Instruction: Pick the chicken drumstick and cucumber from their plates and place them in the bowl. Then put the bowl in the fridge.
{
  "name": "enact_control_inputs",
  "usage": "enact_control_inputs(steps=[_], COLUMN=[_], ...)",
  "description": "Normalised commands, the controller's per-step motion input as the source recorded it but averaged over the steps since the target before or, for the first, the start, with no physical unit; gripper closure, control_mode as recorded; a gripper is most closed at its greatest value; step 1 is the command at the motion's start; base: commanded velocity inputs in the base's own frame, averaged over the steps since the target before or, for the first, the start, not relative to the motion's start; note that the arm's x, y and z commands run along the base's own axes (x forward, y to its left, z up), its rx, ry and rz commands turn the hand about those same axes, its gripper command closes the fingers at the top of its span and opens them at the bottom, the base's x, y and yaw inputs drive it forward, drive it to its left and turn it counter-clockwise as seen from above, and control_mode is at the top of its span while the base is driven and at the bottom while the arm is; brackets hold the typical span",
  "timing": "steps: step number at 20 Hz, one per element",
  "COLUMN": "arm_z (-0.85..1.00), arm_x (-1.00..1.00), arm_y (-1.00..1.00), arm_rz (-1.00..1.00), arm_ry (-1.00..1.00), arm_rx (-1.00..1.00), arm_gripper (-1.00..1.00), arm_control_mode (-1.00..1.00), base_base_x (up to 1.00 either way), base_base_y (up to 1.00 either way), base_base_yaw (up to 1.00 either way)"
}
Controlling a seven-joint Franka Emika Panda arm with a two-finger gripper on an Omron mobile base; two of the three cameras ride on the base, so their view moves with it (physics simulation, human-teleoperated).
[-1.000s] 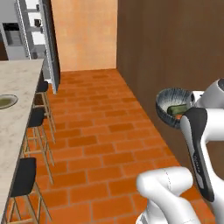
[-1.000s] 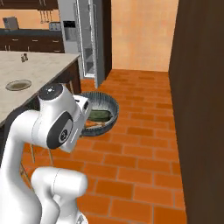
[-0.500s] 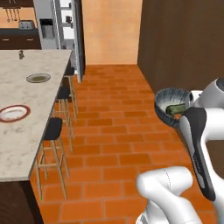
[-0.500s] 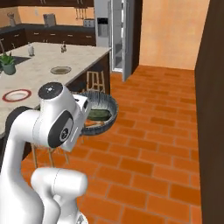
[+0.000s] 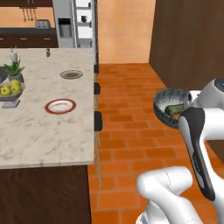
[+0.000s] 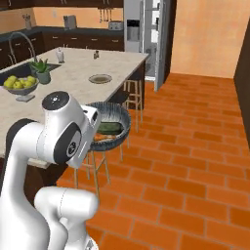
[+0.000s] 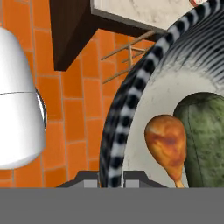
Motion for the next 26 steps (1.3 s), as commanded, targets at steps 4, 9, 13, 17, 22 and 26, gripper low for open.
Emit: enact_control_inputs(steps=[4,9,13,17,22,26], arm_z=[0.00,0.00,0.00,0.00,0.00,0.00], arm_x=[0.00,0.00,0.00,0.00,0.00,0.00], arm_y=[0.00,0.00,0.00,0.00,0.00,0.00], arm_rz=[0.00,0.00,0.00,0.00,0.00,0.00], arm_ry=[0.00,0.00,0.00,0.00,0.00,0.00], arm_rx=[0.00,0.00,0.00,0.00,0.00,0.00], arm_gripper=[1.00,1.00,1.00,1.00,1.00,1.00], arm_control_mode=[1.00,1.00,1.00,1.00,1.00,1.00], base_base_x=[-0.91,-0.26,0.00,0.00,0.01,0.01], base_base_y=[1.00,1.00,1.00,1.00,1.00,1.00], base_base_yaw=[-0.04,-0.02,-0.01,-0.04,-0.04,-0.09])
